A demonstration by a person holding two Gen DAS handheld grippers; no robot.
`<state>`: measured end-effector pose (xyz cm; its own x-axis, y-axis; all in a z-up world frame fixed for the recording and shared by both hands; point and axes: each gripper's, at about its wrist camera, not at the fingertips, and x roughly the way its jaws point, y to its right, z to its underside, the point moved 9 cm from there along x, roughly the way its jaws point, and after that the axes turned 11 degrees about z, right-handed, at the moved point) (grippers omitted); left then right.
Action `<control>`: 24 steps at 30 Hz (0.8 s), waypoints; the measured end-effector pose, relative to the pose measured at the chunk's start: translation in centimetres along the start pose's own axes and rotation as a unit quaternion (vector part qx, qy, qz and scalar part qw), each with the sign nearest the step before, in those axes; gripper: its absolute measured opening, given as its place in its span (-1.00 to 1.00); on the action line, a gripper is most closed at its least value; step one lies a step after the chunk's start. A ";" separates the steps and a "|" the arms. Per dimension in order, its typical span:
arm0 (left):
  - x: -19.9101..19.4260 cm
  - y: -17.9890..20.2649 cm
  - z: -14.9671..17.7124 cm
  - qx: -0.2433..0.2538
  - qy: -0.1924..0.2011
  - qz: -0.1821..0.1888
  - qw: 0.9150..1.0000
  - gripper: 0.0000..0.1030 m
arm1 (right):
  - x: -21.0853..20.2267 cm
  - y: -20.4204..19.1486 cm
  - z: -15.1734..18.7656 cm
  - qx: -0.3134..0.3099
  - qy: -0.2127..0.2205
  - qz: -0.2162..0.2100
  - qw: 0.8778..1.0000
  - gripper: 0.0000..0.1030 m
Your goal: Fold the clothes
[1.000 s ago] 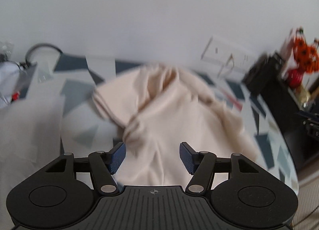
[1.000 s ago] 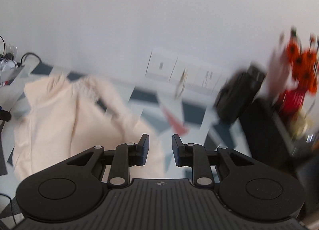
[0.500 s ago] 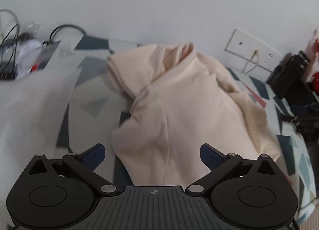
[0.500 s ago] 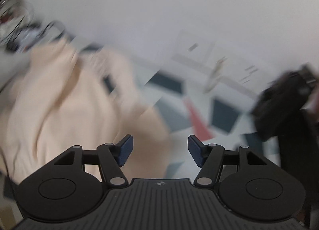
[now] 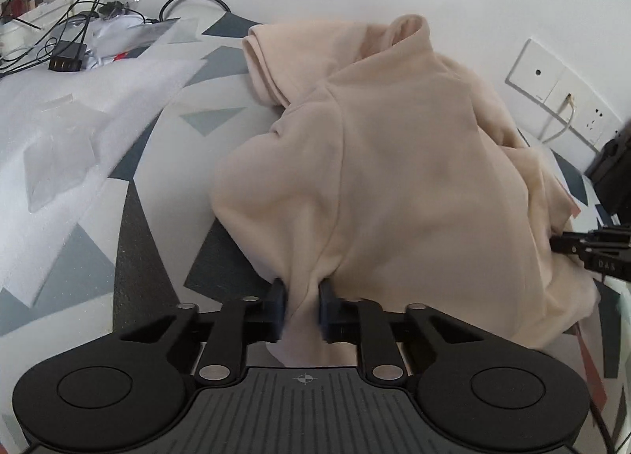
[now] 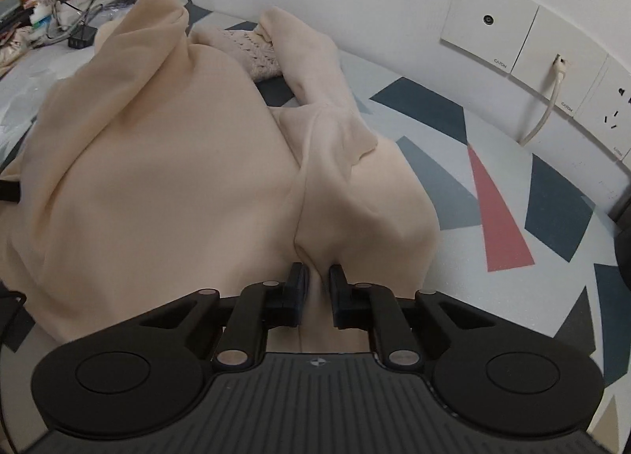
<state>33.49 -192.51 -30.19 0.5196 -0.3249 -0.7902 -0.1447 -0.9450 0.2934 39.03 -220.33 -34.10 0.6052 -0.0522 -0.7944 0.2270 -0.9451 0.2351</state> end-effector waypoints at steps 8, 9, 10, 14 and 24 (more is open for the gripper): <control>1.7 0.7 -2.0 0.020 0.007 -0.006 1.000 -0.72 | -2.6 1.3 4.0 0.046 -0.018 -0.013 0.999 -0.75; 2.0 0.9 -2.4 0.025 0.009 -0.005 1.000 -0.72 | -3.1 1.1 4.6 0.052 -0.021 -0.014 0.998 -0.75; 2.4 1.0 -2.7 0.030 0.011 -0.003 0.999 -0.69 | -3.5 0.9 5.1 0.058 -0.025 -0.015 0.998 -0.75; 2.7 1.2 -3.8 0.058 0.015 0.012 0.998 -0.42 | -4.8 0.7 5.5 0.084 -0.007 -0.006 0.996 -0.70; -2.2 0.5 -2.9 0.215 0.028 0.046 0.975 0.39 | -9.9 -2.8 7.2 0.012 0.082 0.025 0.996 0.15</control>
<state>34.70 -192.10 -26.74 0.5319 -0.4173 -0.7368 -0.5260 -0.8448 0.0988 26.86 -219.47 -30.91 0.7324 -0.0480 -0.6792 0.1760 -0.9503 0.2569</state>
